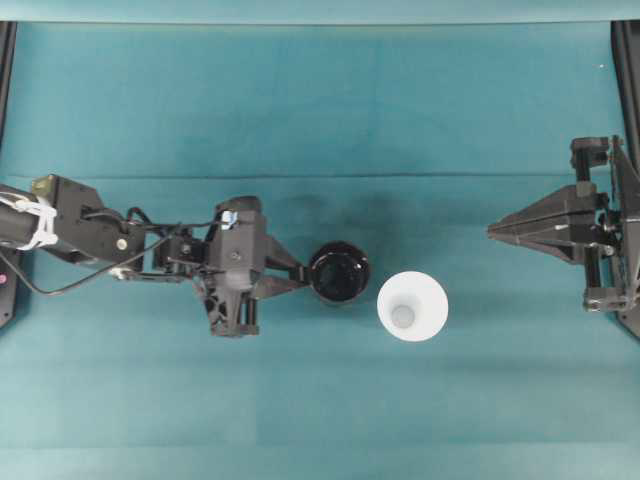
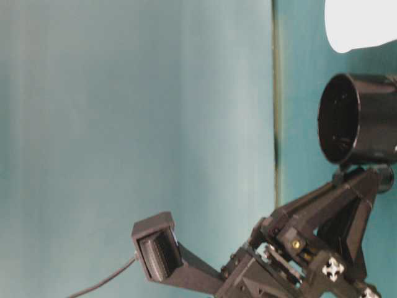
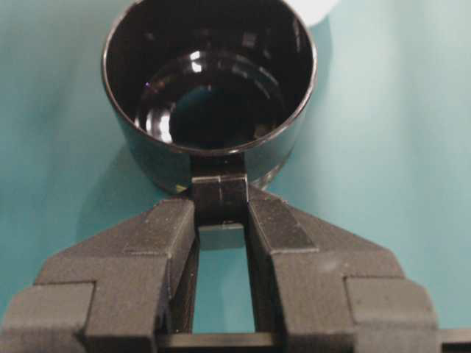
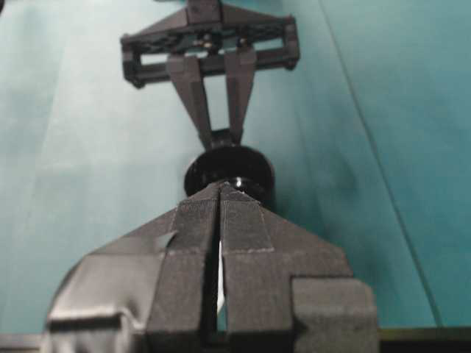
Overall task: Put the paper cup into the moved cup holder.
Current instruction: 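Open the left gripper and release the holder's handle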
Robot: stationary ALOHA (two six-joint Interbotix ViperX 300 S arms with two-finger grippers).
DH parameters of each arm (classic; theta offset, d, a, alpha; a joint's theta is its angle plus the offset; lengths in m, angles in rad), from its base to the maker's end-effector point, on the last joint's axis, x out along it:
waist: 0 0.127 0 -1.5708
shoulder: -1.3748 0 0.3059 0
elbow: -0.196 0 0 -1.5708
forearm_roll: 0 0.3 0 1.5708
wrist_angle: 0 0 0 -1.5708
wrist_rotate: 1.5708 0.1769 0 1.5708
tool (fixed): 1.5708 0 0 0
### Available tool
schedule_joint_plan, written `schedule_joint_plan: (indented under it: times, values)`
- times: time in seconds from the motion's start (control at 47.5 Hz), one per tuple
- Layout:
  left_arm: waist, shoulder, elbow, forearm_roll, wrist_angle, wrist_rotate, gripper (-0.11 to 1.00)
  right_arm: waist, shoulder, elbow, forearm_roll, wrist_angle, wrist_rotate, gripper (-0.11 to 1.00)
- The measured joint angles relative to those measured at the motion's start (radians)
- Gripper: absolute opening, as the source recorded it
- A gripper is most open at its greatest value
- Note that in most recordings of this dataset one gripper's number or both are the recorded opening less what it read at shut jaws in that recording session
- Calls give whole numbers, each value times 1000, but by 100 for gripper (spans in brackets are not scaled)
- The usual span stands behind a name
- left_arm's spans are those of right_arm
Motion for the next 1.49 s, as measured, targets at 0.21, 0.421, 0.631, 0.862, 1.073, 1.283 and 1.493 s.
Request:
schedule_joint_plan:
  times: [0.21,0.421,0.631,0.862,1.073,1.283,1.493]
  values:
    - [2,-3,3,2,5,-2,19,-5,0,0,-2,2,0,2]
    - [2,-3,-17,2,32,-2,19,-6,2,0,0,2,0,2]
    - [2,-2,-23,0,57,0,19,-6,0,0,-2,2,0,2]
    - [2,-3,-26,0,58,5,29,-6,0,0,0,14,0,2]
    - [2,-2,-26,0,63,3,80,-6,2,0,0,28,0,2]
    - [0,-3,-26,0,78,2,83,-6,2,0,-2,29,0,2]
    - [0,-28,-25,2,107,3,83,-8,2,0,0,34,9,2]
